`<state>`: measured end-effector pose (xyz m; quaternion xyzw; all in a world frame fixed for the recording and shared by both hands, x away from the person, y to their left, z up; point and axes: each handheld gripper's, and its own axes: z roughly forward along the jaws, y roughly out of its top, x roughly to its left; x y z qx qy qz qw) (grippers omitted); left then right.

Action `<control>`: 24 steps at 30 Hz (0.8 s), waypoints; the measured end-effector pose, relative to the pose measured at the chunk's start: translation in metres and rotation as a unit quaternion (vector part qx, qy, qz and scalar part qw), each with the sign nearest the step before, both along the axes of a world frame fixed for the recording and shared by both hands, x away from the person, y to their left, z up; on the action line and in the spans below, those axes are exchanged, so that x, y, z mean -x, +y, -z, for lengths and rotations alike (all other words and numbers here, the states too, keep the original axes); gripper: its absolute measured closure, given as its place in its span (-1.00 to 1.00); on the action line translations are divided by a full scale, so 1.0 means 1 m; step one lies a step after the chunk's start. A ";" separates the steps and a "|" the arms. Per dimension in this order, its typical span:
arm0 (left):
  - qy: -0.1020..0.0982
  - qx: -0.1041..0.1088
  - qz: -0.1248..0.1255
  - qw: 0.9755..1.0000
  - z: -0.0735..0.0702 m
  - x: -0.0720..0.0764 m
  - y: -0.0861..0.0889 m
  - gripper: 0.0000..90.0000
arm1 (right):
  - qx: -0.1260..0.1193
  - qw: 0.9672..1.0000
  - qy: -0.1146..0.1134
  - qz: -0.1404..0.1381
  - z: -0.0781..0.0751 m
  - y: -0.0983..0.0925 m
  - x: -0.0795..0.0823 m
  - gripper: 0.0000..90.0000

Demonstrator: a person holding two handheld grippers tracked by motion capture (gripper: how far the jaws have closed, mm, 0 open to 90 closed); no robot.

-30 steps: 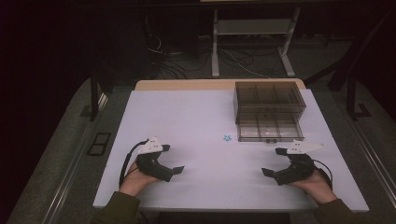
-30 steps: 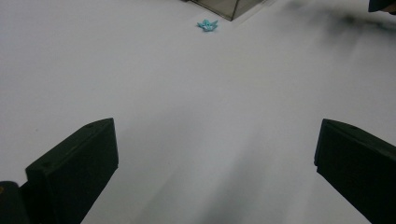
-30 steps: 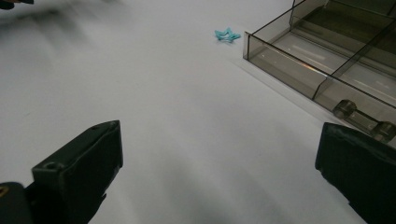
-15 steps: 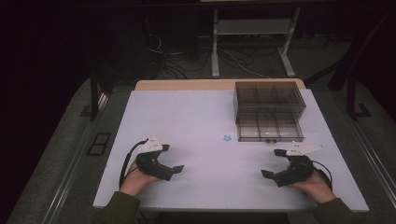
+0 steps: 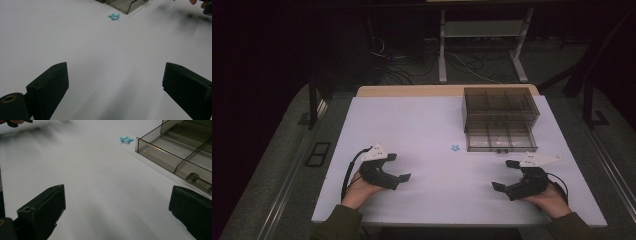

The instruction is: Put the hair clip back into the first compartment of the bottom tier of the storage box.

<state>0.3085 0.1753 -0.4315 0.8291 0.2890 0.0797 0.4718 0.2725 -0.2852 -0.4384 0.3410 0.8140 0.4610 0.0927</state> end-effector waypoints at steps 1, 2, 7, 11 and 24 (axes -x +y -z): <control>0.000 0.000 0.000 1.000 0.000 0.000 0.000 -0.85 | 0.001 1.000 0.000 -0.001 0.000 0.000 0.000 -1.00; -0.001 0.002 0.000 1.000 -0.001 -0.001 -0.002 -0.84 | 0.001 1.000 0.000 -0.001 0.001 0.000 0.000 -1.00; -0.001 0.009 -0.001 1.000 -0.002 -0.002 -0.004 -0.69 | 0.000 1.000 0.000 -0.001 0.001 0.000 0.000 -1.00; 0.000 0.013 -0.003 1.000 -0.001 -0.005 -0.003 -0.64 | 0.000 1.000 0.002 -0.001 0.001 0.000 -0.001 -1.00; -0.001 0.016 -0.001 1.000 -0.003 -0.010 -0.009 -0.42 | -0.001 1.000 0.004 0.000 0.001 0.001 0.000 -1.00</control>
